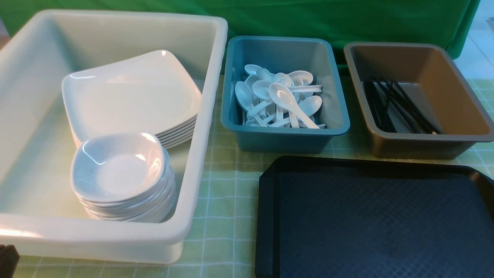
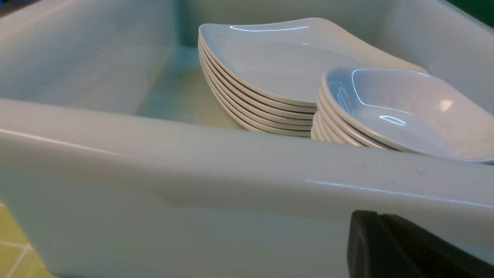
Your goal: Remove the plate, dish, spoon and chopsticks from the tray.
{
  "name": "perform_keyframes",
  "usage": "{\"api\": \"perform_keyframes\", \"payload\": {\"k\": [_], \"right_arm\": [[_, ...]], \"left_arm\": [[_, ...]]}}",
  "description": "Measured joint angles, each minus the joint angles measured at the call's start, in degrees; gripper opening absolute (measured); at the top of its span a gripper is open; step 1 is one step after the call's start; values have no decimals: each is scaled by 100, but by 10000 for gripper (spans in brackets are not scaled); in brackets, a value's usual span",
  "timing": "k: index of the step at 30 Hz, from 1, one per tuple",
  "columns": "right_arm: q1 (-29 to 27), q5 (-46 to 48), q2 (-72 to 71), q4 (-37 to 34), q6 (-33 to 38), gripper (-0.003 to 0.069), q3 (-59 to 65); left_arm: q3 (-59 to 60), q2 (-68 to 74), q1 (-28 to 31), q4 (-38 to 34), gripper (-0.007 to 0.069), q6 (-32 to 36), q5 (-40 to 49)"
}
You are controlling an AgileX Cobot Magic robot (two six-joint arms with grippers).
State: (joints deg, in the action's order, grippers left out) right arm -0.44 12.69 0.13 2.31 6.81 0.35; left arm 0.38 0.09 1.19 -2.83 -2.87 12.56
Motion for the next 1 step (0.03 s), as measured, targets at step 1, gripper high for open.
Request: {"api": "perform_keyframes", "payload": {"k": [1], "right_arm": [[0, 0, 0, 0, 0, 243, 0]], "left_arm": [[0, 0, 0, 0, -1, 0, 0]]}}
